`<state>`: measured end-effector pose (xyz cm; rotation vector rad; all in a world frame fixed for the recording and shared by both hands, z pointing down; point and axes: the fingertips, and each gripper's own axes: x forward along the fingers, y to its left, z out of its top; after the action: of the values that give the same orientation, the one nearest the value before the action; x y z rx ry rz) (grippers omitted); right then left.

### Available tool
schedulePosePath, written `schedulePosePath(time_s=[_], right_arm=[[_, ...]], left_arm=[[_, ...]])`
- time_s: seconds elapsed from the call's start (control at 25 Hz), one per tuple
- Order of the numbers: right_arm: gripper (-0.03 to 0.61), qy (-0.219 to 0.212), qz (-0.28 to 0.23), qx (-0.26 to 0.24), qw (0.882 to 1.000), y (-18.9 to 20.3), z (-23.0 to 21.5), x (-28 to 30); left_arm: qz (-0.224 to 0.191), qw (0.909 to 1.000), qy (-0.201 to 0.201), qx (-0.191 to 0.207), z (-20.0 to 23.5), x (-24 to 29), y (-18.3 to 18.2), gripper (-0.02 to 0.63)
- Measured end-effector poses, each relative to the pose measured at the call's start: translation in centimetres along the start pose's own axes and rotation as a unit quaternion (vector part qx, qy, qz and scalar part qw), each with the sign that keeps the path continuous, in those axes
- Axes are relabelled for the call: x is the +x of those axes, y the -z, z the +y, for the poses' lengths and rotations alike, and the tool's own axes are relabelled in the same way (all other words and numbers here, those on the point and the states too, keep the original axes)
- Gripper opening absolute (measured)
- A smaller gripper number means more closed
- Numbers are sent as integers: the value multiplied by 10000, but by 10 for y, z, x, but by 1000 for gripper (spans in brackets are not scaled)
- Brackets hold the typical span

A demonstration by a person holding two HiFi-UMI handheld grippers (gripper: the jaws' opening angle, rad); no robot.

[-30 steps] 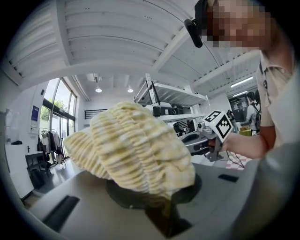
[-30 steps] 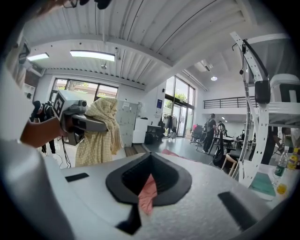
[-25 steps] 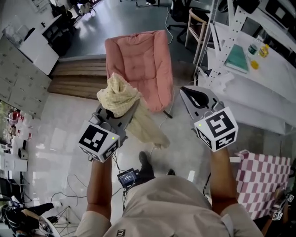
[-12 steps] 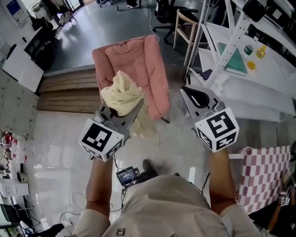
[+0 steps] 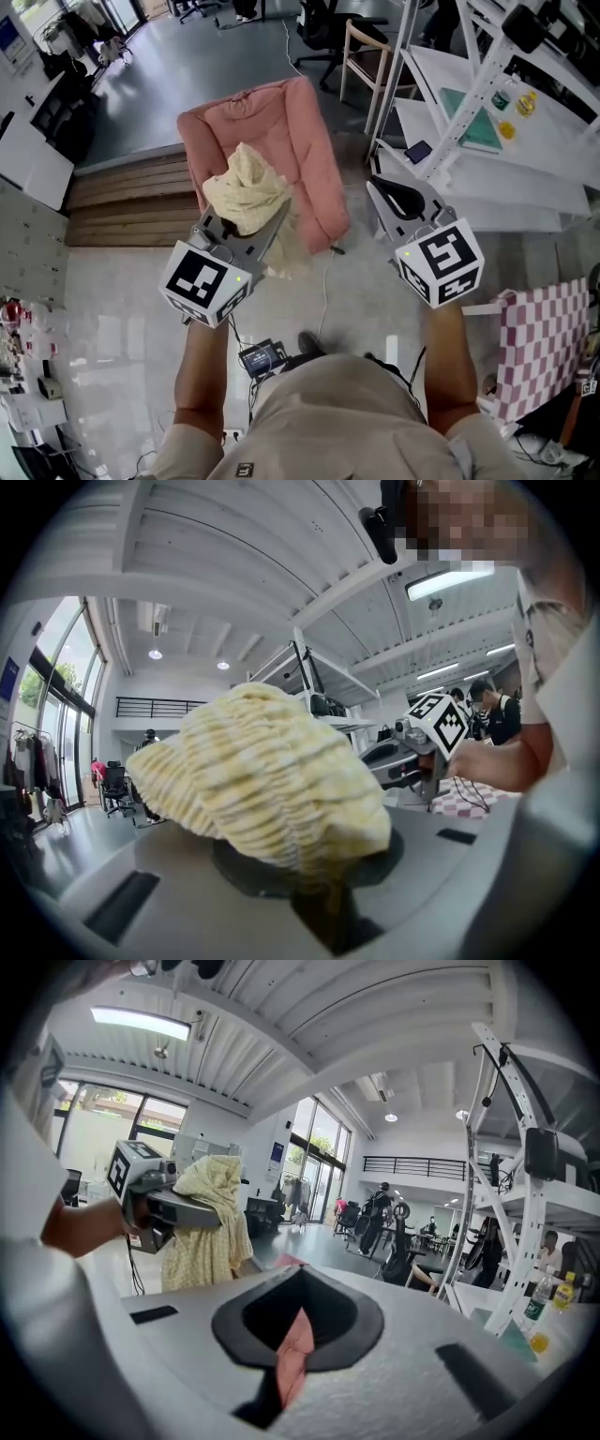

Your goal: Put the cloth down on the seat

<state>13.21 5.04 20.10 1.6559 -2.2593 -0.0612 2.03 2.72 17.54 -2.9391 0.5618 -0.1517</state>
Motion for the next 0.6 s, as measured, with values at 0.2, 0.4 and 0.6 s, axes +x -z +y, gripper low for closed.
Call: schedulePosePath(time_s=[0.2,0.4,0.6], right_arm=[[-8,44,86,-72,9999,-2,12,20],[-8,-18,221,-176,9996,-7,21,39],[-9,-87,248,-143,9996,-4,14,55]], left_arm=[[-153,9999,78,-14,22,-6,9,71],[-256,9995,63,-162,41,-11,13,71],[-201,9996,21,-182,53,-4,20,70]])
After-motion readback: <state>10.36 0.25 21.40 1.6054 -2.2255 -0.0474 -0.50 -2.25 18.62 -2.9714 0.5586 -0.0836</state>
